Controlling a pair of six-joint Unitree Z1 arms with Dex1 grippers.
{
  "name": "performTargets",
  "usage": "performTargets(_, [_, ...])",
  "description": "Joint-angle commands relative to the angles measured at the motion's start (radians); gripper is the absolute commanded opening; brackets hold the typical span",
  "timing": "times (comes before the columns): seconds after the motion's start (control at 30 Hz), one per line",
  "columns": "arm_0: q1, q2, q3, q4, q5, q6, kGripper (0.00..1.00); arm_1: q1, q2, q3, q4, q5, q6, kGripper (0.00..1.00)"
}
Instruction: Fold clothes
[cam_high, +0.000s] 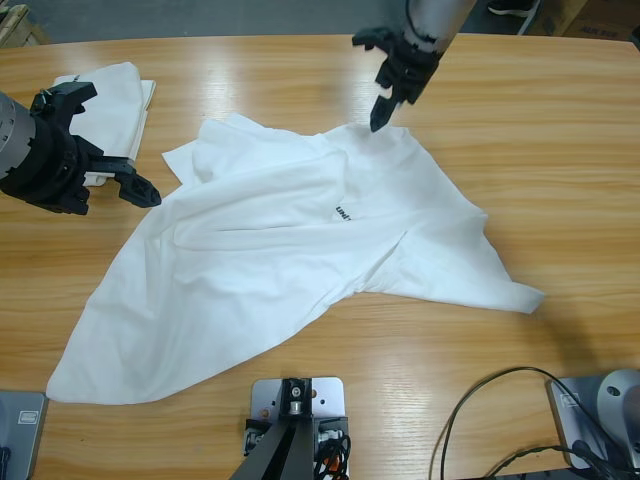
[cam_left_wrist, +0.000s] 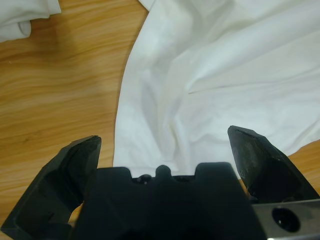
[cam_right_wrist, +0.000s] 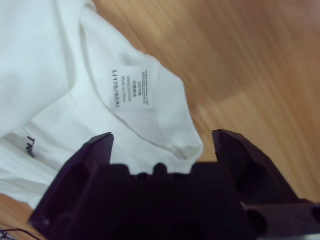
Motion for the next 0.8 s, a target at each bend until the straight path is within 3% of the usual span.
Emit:
performTargets(0.03, [-0.008, 0.035, 0.019, 0.001, -0.013, 0.030, 1.000, 0.022, 0.124, -0.010, 0.031, 0.021, -0.006, 0.761])
performTargets(0.13, [-0.007, 0.032, 0.020, 0.002, -0.013, 0.030, 1.000, 0.026, 0.150, -0.030, 0.032, 0.009, -0.006, 0.600])
performTargets(0.2, [-0.006, 0.025, 0.027, 0.002, -0.013, 0.026, 1.000, 0.028, 0.173, -0.069, 0.045, -0.002, -0.005, 0.564])
performTargets(0.27, [-0.006, 0.022, 0.033, 0.002, -0.013, 0.025, 1.000, 0.038, 0.188, -0.106, 0.068, -0.044, -0.010, 0.289])
performTargets(0.3, [-0.005, 0.021, 0.034, 0.002, -0.013, 0.025, 1.000, 0.045, 0.193, -0.116, 0.080, -0.071, -0.019, 0.205])
performTargets(0.43, [-0.001, 0.022, 0.033, 0.002, -0.013, 0.025, 1.000, 0.064, 0.202, -0.133, 0.105, -0.131, -0.053, 0.000])
performTargets(0.67, [-0.001, 0.042, 0.033, 0.000, -0.012, 0.028, 1.000, 0.049, 0.185, -0.208, 0.196, -0.058, -0.144, 0.000])
performTargets(0.8, [-0.001, 0.044, 0.036, -0.001, -0.012, 0.028, 1.000, 0.014, 0.155, -0.232, 0.222, -0.101, -0.124, 0.000])
